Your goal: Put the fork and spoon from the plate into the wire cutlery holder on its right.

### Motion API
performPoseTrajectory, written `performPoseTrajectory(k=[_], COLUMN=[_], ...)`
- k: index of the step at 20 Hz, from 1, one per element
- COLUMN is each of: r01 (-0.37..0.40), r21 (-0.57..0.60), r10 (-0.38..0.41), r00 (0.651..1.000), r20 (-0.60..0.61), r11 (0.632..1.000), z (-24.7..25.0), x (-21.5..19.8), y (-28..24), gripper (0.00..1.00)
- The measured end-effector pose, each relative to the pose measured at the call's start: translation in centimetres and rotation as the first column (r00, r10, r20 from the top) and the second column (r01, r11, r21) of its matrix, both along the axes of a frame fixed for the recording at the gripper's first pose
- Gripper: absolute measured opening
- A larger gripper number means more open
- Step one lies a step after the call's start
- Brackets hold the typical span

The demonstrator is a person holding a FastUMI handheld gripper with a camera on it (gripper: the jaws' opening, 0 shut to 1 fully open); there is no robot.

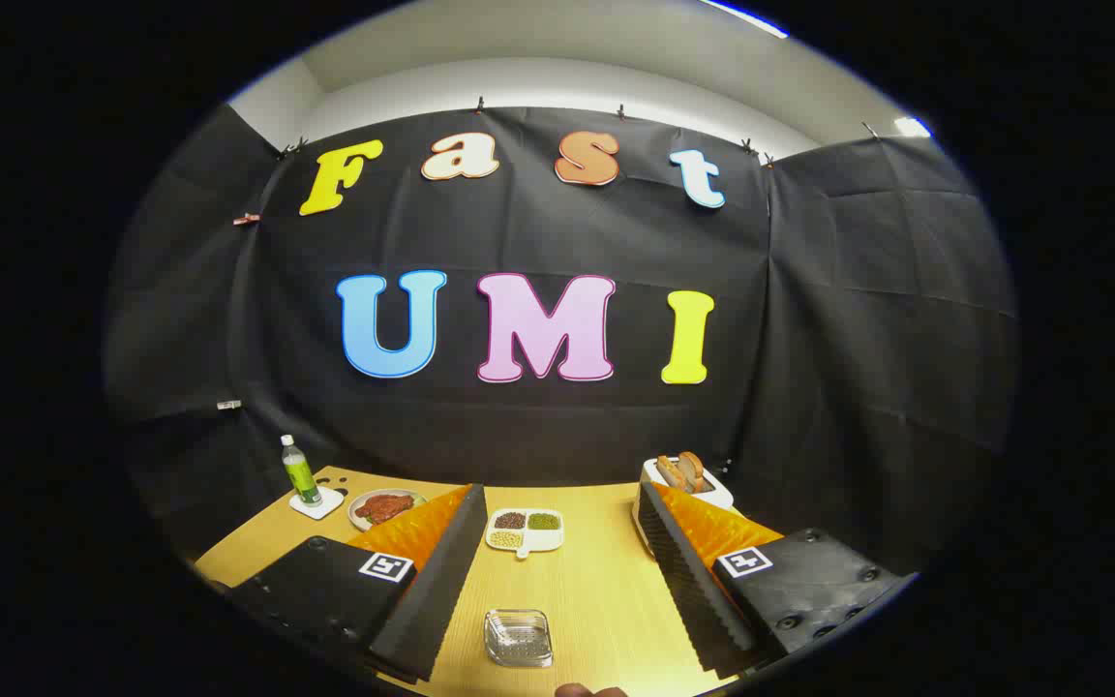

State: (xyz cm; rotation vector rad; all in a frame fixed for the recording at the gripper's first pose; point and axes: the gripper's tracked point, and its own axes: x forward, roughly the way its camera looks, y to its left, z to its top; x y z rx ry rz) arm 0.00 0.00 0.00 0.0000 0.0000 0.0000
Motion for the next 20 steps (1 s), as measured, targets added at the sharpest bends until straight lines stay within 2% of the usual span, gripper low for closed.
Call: performPoseTrajectory(k=[6,10,16,20], r01=[0.048,0.050,0.011,-0.034], r21=[0.043,0.050,0.055,0.068], r10=[-0.048,-0.049,-0.010,0.036], r00=[0.999,0.999,1.000,0.999], r20=[-0.016,-0.024,-0.003,-0.031], r11=[0.998,0.997,0.998,0.997], z=[-0.7,-0.8,-0.7,-2.0], x=[0.2,0.5,0.3,0.5], y=[-1.6,-0.5,2.3,4.5], gripper=[0.98,0.99,0.99,0.98])
